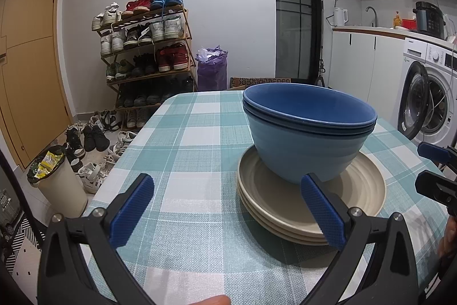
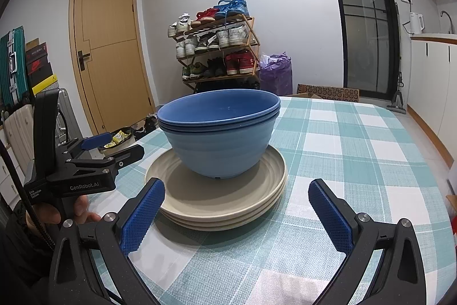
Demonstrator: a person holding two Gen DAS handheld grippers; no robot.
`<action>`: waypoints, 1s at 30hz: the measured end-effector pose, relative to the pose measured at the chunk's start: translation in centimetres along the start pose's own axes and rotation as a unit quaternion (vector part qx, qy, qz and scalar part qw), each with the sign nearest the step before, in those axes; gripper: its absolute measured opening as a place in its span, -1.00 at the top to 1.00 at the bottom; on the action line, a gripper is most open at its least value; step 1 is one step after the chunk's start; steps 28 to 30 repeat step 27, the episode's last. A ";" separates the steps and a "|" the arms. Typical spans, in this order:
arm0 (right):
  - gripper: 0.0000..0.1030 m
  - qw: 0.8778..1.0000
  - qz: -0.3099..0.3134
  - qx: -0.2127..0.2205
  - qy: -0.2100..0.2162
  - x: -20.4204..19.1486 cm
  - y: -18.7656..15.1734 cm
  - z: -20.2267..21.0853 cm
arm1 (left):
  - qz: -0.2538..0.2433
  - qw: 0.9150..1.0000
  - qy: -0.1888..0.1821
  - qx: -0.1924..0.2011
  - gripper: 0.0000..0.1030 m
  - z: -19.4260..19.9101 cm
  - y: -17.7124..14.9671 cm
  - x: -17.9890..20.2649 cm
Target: Organize plates and bowls
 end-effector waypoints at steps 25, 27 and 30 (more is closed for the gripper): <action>-0.99 1.000 0.000 0.000 0.000 0.0 0.0 0.0 | -0.002 1.000 -0.010 0.006 -1.00 0.4 0.2 0.5; -0.99 1.000 0.000 0.000 0.000 0.0 0.0 0.0 | -0.003 1.000 -0.012 0.007 -1.00 0.4 0.2 0.6; -0.99 1.000 0.000 0.000 0.000 0.0 0.0 0.0 | -0.003 1.000 -0.012 0.007 -1.00 0.4 0.2 0.6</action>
Point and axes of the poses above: each gripper's, at about its wrist camera, not at the fingertips, and z roughly against the way its jaws point, x to its right, y to its top, the point moved 6 cm from there along -z, roughly the way its jaws point, and after that the axes turned 2 degrees about -z, right-handed, at the moved point
